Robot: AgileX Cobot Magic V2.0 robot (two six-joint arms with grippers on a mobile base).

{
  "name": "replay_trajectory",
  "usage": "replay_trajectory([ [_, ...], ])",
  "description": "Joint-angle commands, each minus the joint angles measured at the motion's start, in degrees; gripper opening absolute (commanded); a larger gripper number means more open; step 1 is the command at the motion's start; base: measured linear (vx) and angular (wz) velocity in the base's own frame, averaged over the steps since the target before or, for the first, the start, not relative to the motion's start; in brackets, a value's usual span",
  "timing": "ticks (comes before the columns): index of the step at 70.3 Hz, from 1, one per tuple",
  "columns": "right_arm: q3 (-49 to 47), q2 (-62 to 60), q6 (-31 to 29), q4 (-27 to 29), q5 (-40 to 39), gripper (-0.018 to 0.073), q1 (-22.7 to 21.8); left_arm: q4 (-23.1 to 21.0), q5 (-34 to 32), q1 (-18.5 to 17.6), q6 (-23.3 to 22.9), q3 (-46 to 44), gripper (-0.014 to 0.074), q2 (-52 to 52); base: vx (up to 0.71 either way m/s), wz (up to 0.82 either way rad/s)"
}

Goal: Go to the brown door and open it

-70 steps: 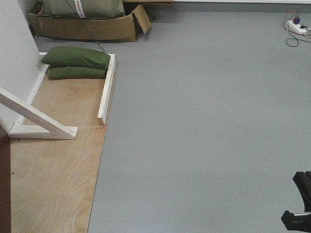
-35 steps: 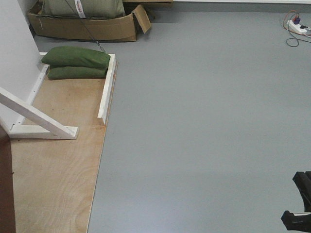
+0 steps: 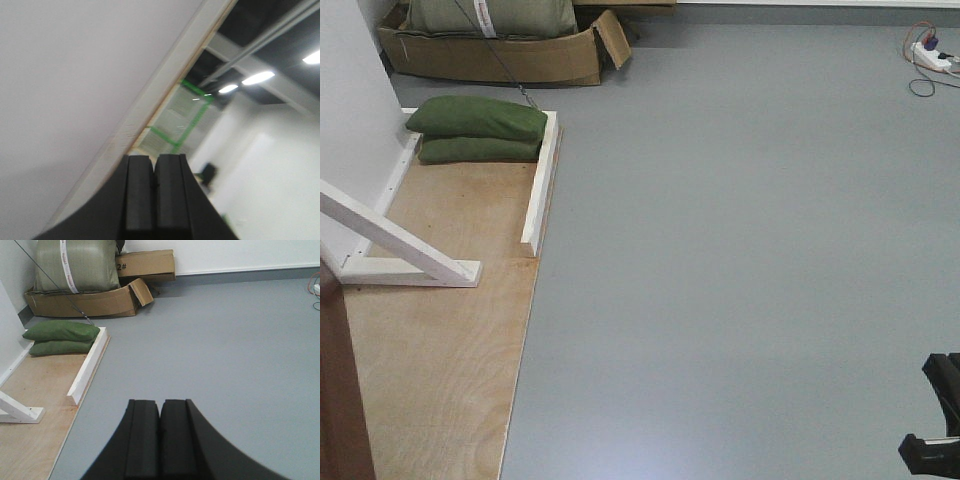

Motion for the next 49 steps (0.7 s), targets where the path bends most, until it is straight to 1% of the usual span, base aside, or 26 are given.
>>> replay_trajectory([
  [1, 0.1, -0.9, -0.6, -0.3, -4.6, 0.0000, -0.1, -3.0, 14.5, -0.5, -3.6, -1.5, 0.0017, -1.5, 0.00, 0.00],
  [13, 0.1, -0.9, -0.6, -0.3, -4.6, 0.0000, -0.1, -3.0, 26.7, -0.5, -8.0, -1.5, 0.0017, -2.6, 0.00, 0.00],
  [16, 0.1, -0.9, -0.6, -0.3, -4.6, 0.0000, -0.1, -3.0, 30.9, -0.5, -9.1, -1.5, 0.0017, -2.9, 0.00, 0.00],
  [26, 0.1, -0.9, -0.6, -0.3, -4.6, 0.0000, -0.1, -3.0, 42.0, -0.5, -14.2, -1.5, 0.0017, -3.1, 0.00, 0.00],
  [34, 0.1, -0.9, -0.6, -0.3, -4.6, 0.0000, -0.1, -3.0, 52.2, -0.5, -18.3, -1.5, 0.0017, -3.1, 0.00, 0.00],
  [39, 0.1, -0.9, -0.6, -0.3, -4.6, 0.0000, -0.1, -3.0, 57.3, -0.5, -20.5, -1.5, 0.0017, -3.0, 0.00, 0.00],
  [49, 0.1, -0.9, -0.6, -0.3, -4.6, 0.0000, -0.1, -3.0, 67.1, -0.5, -20.9, -1.5, 0.0017, -3.0, 0.00, 0.00],
])
